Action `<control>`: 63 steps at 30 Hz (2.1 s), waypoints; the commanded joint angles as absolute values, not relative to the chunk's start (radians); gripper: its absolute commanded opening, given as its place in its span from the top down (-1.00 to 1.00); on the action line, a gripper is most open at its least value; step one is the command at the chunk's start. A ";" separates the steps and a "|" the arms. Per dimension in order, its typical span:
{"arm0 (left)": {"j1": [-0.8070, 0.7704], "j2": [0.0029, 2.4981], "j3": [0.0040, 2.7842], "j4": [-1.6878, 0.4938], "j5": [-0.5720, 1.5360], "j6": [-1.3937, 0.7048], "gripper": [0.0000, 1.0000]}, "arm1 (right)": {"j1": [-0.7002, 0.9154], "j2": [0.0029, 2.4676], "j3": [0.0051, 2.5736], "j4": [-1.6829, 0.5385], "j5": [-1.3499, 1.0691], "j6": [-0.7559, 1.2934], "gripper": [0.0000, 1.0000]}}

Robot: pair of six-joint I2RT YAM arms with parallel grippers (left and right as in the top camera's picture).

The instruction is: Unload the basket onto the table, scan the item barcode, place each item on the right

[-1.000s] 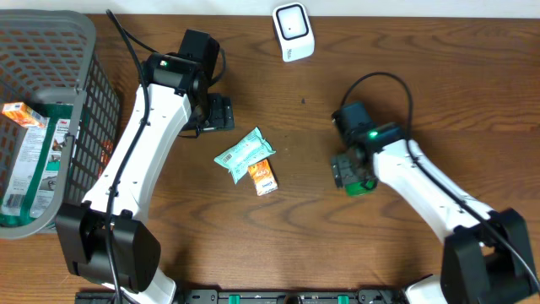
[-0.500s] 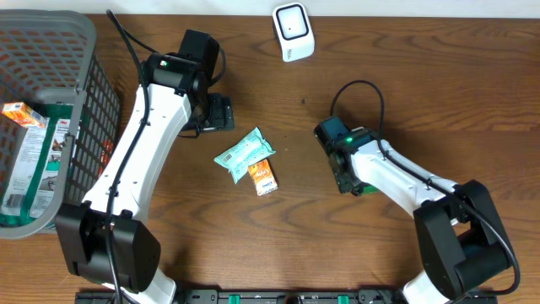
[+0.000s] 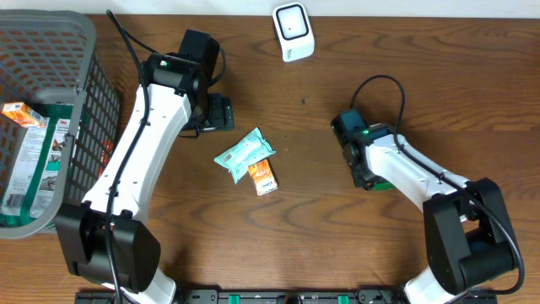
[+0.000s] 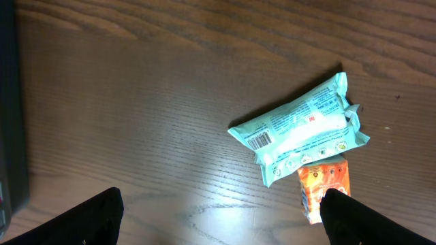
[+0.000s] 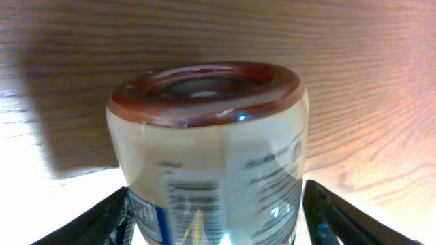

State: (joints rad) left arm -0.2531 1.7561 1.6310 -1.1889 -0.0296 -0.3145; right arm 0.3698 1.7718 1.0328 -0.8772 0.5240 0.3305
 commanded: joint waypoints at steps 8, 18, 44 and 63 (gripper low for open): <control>-0.251 1.758 1.634 -1.193 -0.038 -0.312 -0.86 | 0.225 1.779 1.030 -0.786 0.285 0.263 -0.43; -0.251 1.758 1.634 -1.193 -0.038 -0.312 -0.86 | 0.184 1.775 1.037 -0.792 0.227 0.230 -0.04; -0.251 1.758 1.634 -1.193 -0.038 -0.312 -0.86 | 0.037 1.423 1.058 -0.765 -0.671 0.164 0.17; -0.251 1.758 1.634 -1.193 -0.038 -0.312 -0.86 | -0.067 1.439 1.050 -0.612 -1.063 0.327 0.28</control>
